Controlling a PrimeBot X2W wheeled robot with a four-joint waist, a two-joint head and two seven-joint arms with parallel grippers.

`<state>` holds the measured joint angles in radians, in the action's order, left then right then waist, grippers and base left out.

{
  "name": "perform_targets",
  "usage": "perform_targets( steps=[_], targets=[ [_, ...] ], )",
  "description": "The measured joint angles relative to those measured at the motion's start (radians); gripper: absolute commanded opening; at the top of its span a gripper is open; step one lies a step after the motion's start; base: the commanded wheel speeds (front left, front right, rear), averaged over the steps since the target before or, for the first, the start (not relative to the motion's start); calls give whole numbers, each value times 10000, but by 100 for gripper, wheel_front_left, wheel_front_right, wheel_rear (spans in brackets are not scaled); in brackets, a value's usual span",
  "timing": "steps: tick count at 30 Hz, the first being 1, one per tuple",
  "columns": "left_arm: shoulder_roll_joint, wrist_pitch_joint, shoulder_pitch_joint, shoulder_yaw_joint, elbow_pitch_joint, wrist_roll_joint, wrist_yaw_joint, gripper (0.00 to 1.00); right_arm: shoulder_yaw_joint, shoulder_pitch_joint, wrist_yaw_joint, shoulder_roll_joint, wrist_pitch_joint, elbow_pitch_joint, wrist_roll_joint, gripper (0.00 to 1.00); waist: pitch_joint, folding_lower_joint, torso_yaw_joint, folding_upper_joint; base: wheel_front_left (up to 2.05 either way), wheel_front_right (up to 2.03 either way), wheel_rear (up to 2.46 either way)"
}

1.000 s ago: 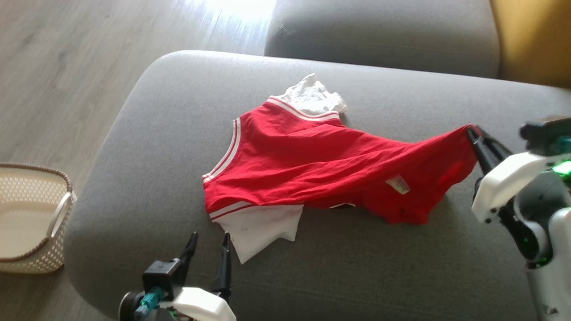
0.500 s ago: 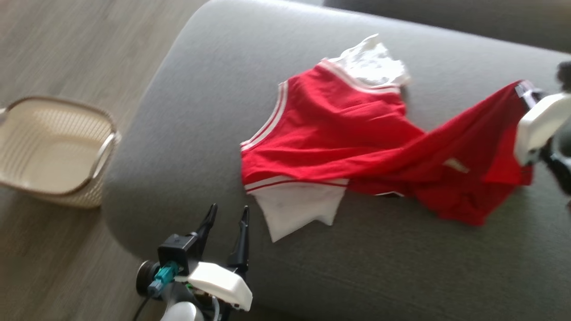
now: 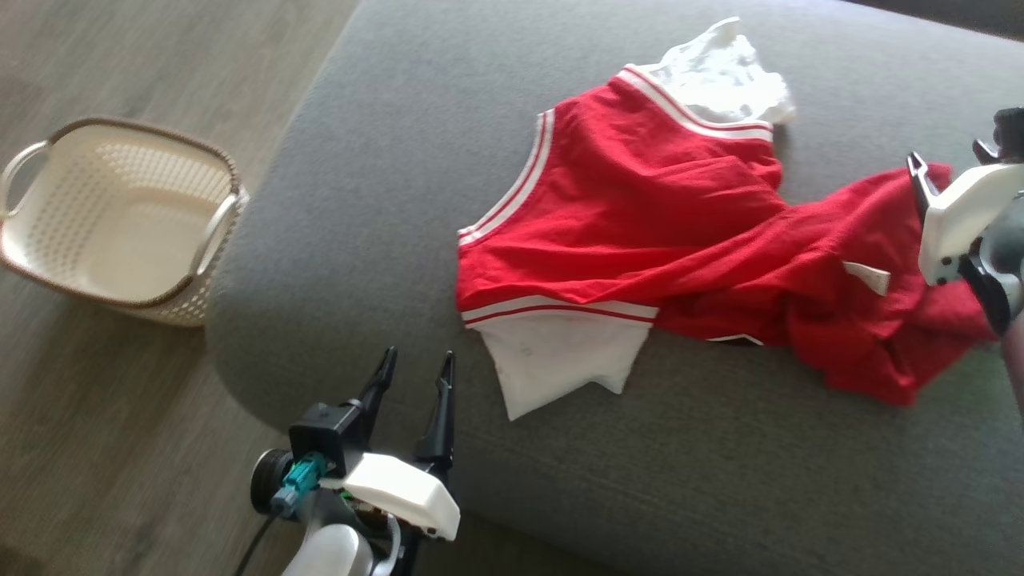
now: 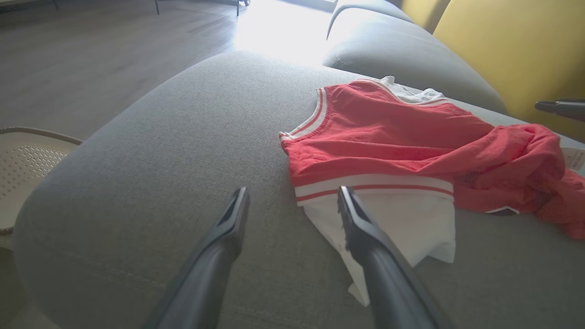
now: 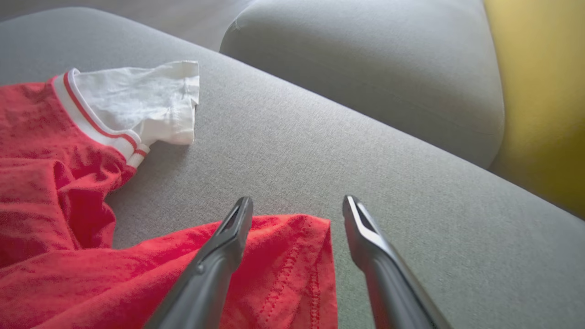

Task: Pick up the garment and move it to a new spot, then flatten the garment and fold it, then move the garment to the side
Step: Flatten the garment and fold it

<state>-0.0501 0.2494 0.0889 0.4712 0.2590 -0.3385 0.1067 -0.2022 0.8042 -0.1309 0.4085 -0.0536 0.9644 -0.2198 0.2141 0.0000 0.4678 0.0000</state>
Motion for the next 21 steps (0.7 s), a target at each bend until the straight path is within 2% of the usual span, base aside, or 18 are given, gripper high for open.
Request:
perform_targets(
  steps=[5, 9, 16, 21],
  targets=[
    [6, 0, -2, -301, 6, 75, -2, 100, 180, 37, 0, -447, 1133, 81, -376, 100, -268, 0, -468, 0, 0, 0, 0],
    [8, 0, -12, -673, 8, 253, -13, 100, 606, -249, 0, -926, 1848, -324, -920, 100, -567, 0, -982, 0, 0, 0, 0],
    [8, 0, -87, -1175, 12, 403, -102, 100, 715, -1797, 0, -1578, 2336, -1544, -1143, 100, -1031, 0, -1887, 0, 0, 0, 0],
    [10, 0, -294, -1321, 38, 533, -203, 100, 1375, -3202, 0, -2132, 2591, -2980, -961, 100, -1417, 0, -2559, 0, 0, 0, 0]
  ],
)
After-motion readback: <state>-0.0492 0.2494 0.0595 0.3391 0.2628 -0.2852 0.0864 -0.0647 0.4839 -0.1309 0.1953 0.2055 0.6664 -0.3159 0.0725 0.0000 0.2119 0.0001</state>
